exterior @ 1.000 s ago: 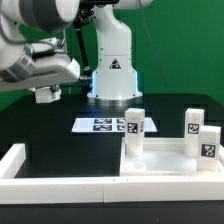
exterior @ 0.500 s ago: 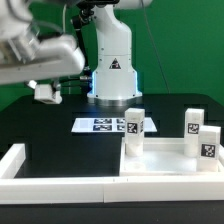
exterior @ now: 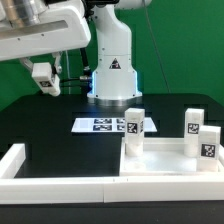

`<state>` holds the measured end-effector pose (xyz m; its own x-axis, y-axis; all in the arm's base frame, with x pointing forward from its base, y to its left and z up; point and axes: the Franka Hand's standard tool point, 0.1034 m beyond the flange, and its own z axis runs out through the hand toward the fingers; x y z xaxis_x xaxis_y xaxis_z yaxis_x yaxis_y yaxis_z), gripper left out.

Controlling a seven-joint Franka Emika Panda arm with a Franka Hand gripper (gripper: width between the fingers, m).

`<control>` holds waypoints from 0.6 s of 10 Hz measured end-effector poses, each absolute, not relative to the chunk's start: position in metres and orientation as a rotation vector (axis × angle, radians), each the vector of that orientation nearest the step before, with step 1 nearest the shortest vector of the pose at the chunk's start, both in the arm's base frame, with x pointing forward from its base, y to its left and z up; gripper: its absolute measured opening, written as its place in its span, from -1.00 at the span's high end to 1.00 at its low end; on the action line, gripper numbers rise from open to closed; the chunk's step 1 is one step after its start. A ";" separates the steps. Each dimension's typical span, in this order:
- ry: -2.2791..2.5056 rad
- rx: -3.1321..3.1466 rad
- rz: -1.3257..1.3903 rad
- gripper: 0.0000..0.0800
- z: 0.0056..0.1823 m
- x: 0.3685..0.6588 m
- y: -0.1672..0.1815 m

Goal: Assemble square table

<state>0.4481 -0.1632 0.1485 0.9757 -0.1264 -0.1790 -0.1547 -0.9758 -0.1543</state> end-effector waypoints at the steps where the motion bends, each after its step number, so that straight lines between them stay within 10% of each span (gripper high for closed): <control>1: 0.227 -2.982 0.148 0.28 0.149 0.452 -0.162; 6: 0.374 -3.048 -0.524 0.28 0.176 0.560 -0.082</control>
Offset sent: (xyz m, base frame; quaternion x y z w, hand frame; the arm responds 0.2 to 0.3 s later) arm 0.0996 0.0579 0.0230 -0.0230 0.2981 0.0177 0.9541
